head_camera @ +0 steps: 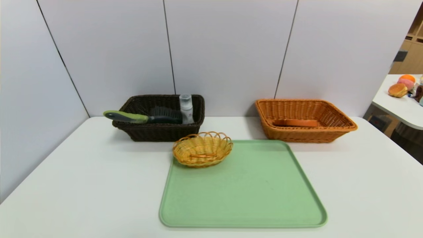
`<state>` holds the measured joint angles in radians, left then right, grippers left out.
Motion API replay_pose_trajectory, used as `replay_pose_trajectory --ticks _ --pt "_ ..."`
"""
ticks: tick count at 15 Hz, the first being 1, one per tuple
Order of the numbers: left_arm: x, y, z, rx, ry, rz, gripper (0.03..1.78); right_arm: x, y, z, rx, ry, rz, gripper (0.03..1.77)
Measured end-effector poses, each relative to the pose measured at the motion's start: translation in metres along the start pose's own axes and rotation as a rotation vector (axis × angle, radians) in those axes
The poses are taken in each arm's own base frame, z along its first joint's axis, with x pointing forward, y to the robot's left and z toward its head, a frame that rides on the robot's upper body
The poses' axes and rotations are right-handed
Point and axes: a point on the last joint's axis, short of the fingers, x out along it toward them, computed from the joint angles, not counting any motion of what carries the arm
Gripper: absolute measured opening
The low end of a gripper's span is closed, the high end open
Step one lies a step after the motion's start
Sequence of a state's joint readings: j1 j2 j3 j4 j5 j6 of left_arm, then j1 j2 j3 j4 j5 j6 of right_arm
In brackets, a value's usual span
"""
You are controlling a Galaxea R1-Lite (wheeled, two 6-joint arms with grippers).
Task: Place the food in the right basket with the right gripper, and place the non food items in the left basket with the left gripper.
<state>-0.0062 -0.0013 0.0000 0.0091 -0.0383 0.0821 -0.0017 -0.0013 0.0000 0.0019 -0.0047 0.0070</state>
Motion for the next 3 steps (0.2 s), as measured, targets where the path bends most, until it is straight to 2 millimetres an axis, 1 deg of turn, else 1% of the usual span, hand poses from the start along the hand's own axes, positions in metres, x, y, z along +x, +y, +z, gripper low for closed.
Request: replay_pose_trajectory --ticks 3 --pt "0.0 0.0 0.0 0.003 0.0 0.0 1.69 0.0 0.0 0.0 -0.002 0.0 0.0 1.7"
